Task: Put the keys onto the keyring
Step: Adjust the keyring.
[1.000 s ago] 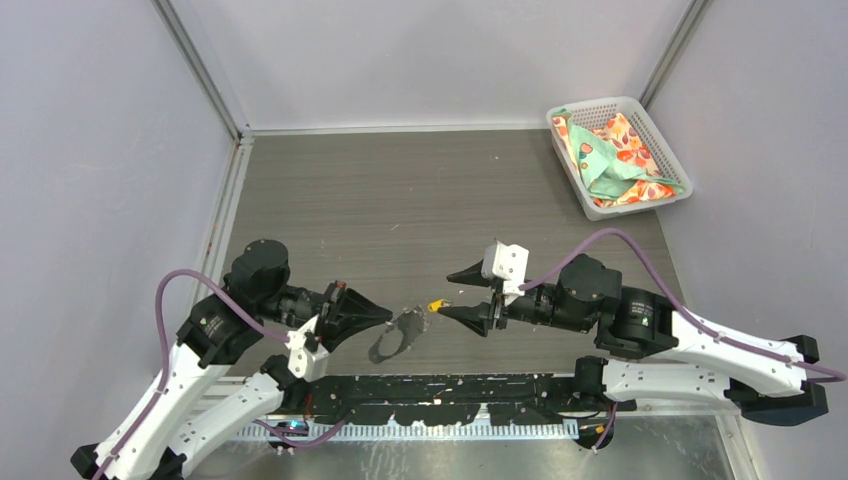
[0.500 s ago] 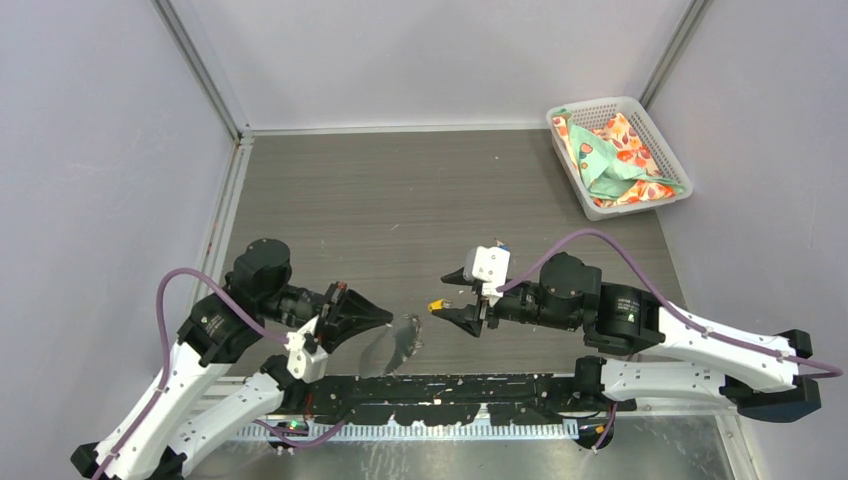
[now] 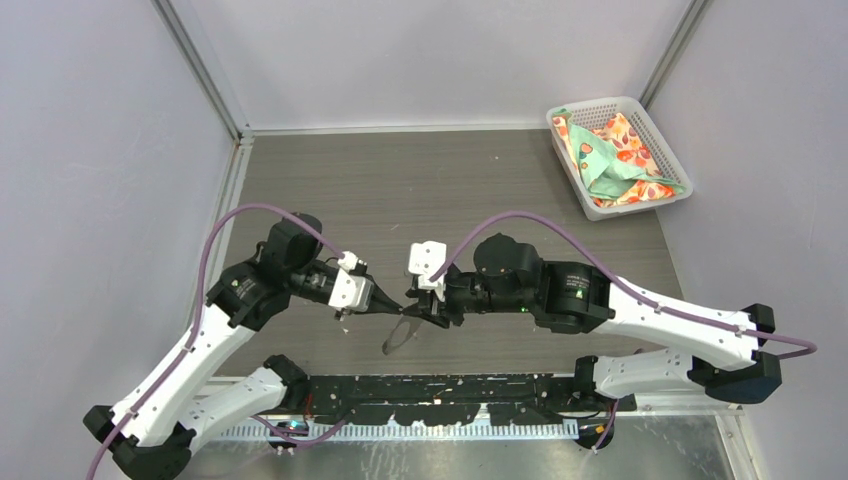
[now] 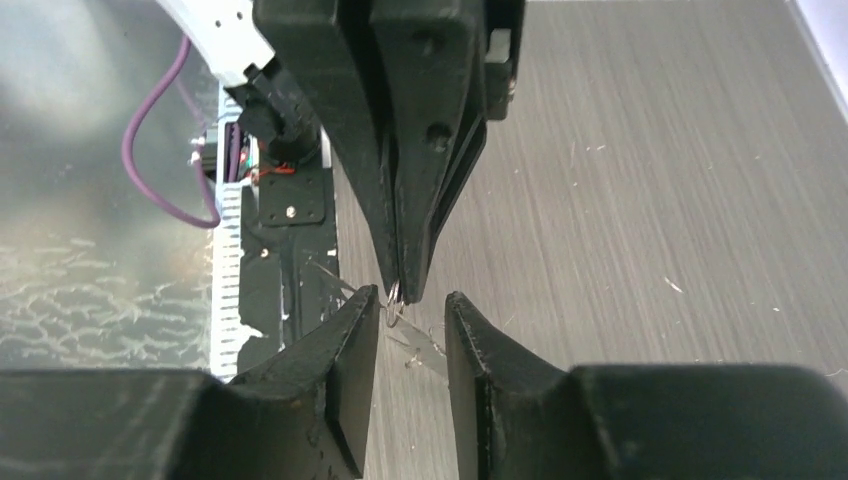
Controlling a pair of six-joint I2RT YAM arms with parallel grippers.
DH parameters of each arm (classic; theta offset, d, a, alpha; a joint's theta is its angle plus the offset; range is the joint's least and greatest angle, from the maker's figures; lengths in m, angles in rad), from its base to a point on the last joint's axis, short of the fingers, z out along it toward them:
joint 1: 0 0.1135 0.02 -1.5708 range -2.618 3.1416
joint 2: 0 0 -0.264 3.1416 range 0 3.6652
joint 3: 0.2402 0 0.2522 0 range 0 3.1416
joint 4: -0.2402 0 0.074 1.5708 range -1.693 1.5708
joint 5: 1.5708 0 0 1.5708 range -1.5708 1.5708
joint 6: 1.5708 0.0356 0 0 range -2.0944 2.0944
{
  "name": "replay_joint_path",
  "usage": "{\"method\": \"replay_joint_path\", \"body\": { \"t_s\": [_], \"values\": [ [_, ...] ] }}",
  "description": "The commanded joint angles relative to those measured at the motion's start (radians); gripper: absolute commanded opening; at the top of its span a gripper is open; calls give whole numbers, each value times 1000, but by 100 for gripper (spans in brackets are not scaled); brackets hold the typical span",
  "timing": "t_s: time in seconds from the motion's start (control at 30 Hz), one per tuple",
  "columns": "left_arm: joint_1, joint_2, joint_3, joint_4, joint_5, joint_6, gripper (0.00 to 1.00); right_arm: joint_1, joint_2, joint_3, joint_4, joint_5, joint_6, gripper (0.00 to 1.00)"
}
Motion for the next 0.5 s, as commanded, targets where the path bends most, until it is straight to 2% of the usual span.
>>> {"method": "replay_joint_path", "body": {
  "t_s": [0.0,0.27,0.47],
  "values": [
    [-2,-12,43,39,3,-189,0,2,-20,28,-13,-63,-2,38],
    [-2,-22,40,88,14,-259,0,1,-18,6,9,-88,23,39],
    [-3,-30,46,97,34,-272,0,1,-13,-3,29,-64,37,32]
  ]
}}
